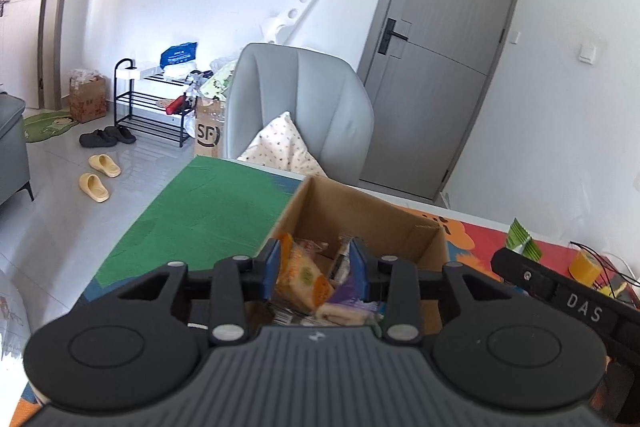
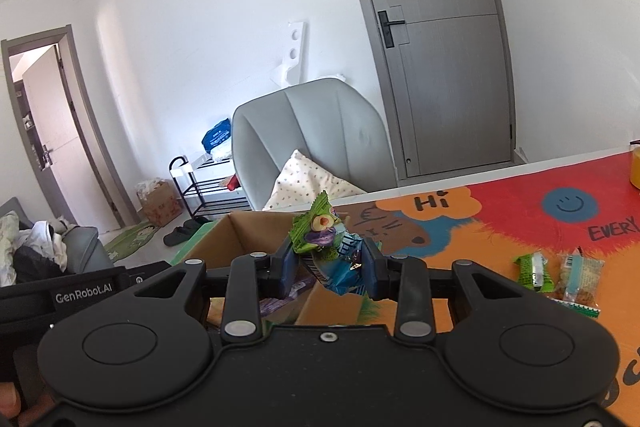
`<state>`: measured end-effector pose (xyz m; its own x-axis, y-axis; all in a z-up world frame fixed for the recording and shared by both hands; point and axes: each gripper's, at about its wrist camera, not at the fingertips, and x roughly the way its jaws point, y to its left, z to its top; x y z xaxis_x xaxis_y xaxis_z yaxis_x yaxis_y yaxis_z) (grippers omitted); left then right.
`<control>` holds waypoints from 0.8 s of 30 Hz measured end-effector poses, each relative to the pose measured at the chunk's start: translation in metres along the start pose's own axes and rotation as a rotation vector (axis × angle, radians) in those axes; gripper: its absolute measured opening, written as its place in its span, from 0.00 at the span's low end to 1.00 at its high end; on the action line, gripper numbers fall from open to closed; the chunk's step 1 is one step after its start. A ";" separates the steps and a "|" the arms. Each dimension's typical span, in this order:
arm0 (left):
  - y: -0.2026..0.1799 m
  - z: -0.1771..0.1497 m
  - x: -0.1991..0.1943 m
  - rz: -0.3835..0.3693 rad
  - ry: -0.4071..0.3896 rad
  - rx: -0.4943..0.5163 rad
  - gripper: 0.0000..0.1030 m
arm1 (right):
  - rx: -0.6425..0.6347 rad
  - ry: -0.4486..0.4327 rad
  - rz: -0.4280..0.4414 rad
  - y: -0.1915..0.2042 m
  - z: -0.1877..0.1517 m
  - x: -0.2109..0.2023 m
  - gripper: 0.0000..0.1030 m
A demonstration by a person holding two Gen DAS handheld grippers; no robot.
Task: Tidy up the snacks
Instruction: 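Open the left tool to drop the bag while the right tool drops the candy into the box, then move both tools back to the table toward the green packet and teal-labelled bag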
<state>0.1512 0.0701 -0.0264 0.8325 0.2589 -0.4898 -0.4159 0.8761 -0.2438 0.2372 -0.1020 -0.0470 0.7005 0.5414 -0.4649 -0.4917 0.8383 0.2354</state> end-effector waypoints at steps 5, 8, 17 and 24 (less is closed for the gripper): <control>0.016 0.003 -0.004 0.022 -0.015 -0.030 0.47 | -0.014 0.024 0.042 0.016 0.000 0.003 0.33; 0.024 0.005 -0.005 0.025 -0.015 -0.039 0.48 | -0.022 0.040 0.067 0.027 -0.003 0.004 0.34; 0.036 0.004 -0.012 0.031 -0.023 -0.057 0.61 | -0.017 0.077 0.108 0.042 -0.007 0.006 0.42; 0.032 0.002 -0.014 0.028 -0.025 -0.066 0.67 | 0.013 0.064 0.048 0.025 -0.005 -0.003 0.42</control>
<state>0.1267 0.0950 -0.0256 0.8289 0.2933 -0.4763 -0.4615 0.8398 -0.2859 0.2202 -0.0833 -0.0440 0.6418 0.5763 -0.5060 -0.5167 0.8125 0.2699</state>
